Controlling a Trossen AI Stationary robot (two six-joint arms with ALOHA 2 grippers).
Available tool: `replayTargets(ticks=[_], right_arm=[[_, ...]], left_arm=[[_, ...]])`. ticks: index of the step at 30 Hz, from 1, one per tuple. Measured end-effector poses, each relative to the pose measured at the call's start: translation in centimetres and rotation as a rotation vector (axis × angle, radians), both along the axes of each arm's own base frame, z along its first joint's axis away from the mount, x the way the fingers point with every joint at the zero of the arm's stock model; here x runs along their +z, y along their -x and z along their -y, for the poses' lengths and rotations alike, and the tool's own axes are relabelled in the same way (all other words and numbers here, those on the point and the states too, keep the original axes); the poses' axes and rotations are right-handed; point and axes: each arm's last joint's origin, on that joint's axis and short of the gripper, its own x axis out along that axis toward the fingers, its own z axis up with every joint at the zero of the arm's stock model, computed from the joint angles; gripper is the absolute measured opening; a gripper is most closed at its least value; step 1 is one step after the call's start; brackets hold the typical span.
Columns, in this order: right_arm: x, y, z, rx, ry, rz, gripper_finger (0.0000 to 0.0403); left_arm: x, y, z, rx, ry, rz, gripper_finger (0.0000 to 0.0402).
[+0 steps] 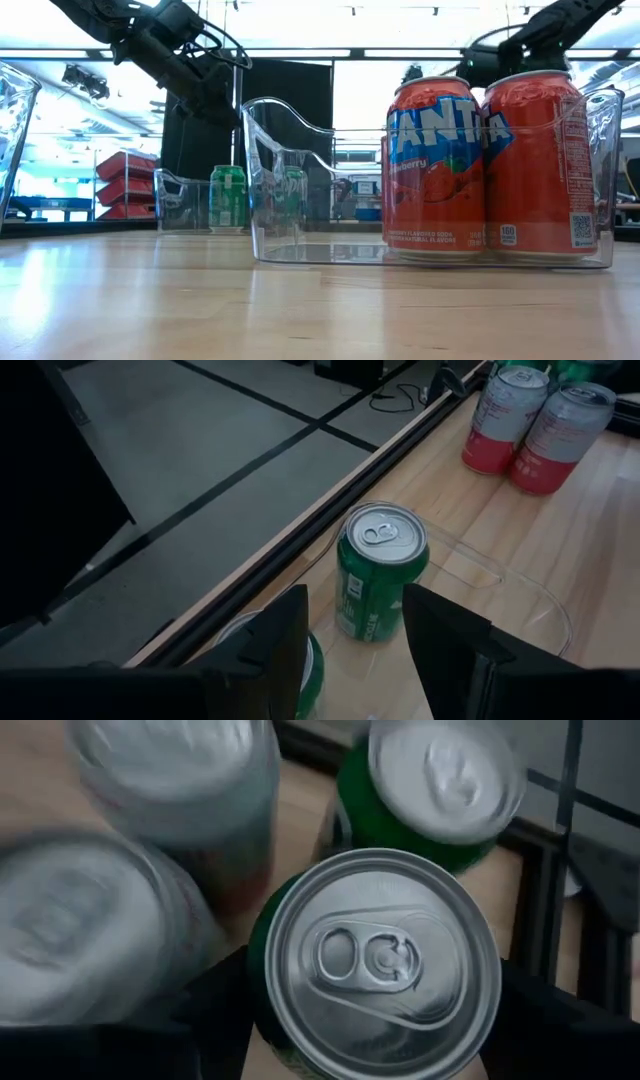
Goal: Sort soda cans
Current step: Put the sprite soda can into the top left transparent bin
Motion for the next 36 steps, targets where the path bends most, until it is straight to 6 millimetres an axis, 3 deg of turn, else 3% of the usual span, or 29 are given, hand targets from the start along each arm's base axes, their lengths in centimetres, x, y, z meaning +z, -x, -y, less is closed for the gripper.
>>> replayTargets(ticks=[11,15,19,26,36], right_arm=[[7.5,-1.3,-1.2,0.098,0.029,-0.018,0.0286],[10.3,-2.3,-1.9,0.144,0.088,0.062,0.0286],[11.6,-4.0,-2.7,0.247,0.118,0.149,0.0286],[11.2,-9.5,-3.4,0.453,0.136,0.232,0.0286],[5.8,-19.6,-5.3,0.781,0.045,0.258,0.0286]], left_arm=[[-0.1,0.0,0.0,-0.008,0.015,-0.001,0.0167],[-0.2,0.4,-0.3,-0.021,0.044,0.000,0.0162],[-0.2,0.6,-0.5,-0.056,0.066,0.024,0.0150],[-0.1,0.5,-0.5,-0.084,0.059,0.039,0.0129],[-0.1,0.5,-0.5,-0.103,0.068,0.041,0.0126]])
